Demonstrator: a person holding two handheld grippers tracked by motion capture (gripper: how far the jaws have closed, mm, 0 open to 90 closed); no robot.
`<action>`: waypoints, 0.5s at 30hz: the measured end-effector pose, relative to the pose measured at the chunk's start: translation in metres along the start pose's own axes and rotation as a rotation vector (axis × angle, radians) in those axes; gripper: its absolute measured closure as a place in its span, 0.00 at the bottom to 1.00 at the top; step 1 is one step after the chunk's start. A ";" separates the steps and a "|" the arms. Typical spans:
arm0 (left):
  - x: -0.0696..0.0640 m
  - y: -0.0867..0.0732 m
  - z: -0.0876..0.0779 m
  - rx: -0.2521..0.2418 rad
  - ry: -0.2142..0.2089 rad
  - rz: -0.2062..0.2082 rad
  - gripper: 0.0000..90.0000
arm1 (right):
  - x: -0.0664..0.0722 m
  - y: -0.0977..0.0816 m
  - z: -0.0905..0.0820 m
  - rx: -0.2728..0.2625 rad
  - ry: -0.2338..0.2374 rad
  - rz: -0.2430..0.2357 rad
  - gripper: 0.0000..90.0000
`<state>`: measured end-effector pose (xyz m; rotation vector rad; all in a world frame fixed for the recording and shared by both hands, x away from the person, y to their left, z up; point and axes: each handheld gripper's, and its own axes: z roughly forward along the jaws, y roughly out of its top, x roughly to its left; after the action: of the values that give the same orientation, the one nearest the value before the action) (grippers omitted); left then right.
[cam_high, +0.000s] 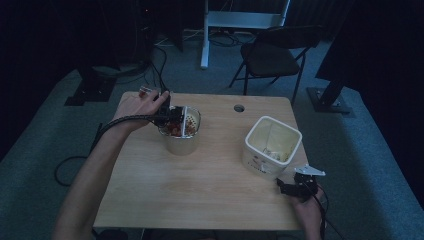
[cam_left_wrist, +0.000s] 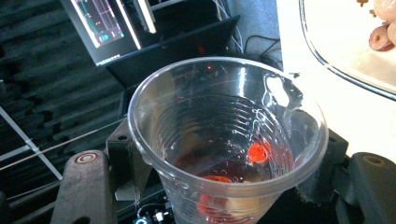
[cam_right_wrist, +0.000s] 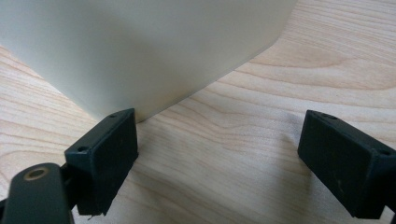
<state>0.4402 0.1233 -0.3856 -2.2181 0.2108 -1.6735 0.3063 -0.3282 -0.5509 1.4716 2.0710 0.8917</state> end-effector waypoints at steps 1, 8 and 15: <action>0.000 0.000 0.000 0.000 0.001 -0.001 0.37 | 0.000 0.000 0.000 0.000 0.000 0.000 0.13; -0.001 0.000 0.000 -0.001 -0.002 -0.005 0.37 | 0.000 0.000 0.000 0.000 0.000 0.000 0.13; -0.001 0.000 0.000 -0.015 -0.011 -0.020 0.37 | 0.000 0.000 0.000 0.000 0.000 0.000 0.13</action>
<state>0.4396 0.1232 -0.3862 -2.2475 0.1994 -1.6749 0.3063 -0.3282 -0.5509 1.4714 2.0711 0.8918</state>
